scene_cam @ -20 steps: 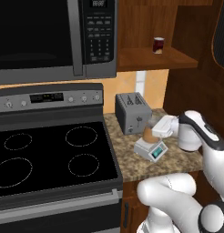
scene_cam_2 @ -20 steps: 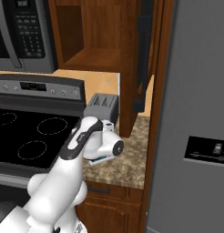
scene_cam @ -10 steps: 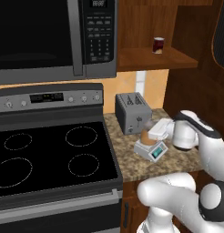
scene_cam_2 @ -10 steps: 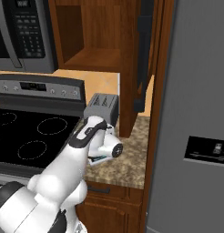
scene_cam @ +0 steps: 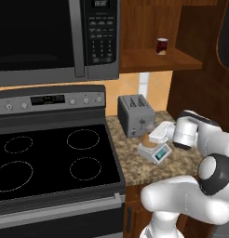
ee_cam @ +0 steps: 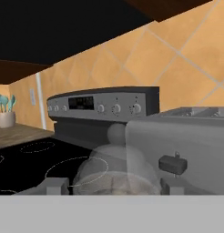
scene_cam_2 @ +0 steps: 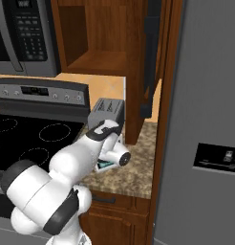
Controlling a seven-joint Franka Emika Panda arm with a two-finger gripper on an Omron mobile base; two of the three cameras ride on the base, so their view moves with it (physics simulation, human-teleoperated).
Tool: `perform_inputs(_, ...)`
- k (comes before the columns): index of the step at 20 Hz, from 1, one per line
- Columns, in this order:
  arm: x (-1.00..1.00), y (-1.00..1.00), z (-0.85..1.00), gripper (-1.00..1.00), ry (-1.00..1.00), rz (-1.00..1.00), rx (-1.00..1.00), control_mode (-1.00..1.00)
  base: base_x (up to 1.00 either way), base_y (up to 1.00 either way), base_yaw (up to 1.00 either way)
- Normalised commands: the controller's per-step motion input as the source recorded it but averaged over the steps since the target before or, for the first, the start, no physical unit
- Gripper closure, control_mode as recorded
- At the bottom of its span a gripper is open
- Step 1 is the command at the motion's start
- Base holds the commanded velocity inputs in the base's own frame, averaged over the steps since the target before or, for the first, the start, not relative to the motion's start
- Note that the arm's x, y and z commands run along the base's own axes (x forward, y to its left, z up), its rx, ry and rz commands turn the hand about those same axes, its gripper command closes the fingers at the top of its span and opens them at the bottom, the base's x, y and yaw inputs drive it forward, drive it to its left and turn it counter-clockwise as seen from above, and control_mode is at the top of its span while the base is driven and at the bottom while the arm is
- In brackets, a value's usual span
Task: Pick the honey bottle and place it on the digital scale for weighing, and close the cabinet.
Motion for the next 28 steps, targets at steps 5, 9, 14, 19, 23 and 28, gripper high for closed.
perform_inputs(5,0.21,-0.07,-0.15,1.0,-0.04,0.0,0.0,-1.0,0.0,0.0,0.0)
perform_inputs(9,0.0,0.0,0.06,1.0,-0.01,0.0,0.0,-1.0,0.0,0.0,0.0)
perform_inputs(14,0.0,-0.09,0.24,1.0,-0.01,0.0,0.0,-1.0,0.0,0.0,0.0)
perform_inputs(19,0.0,-0.11,0.02,1.0,0.0,0.0,0.0,-1.0,0.0,0.0,0.0)
perform_inputs(23,0.02,0.0,0.0,-1.0,0.0,-0.03,0.0,-1.0,0.0,0.0,0.0)
perform_inputs(28,0.0,0.0,0.0,-1.0,-0.07,0.0,0.0,-1.0,0.0,0.0,0.0)
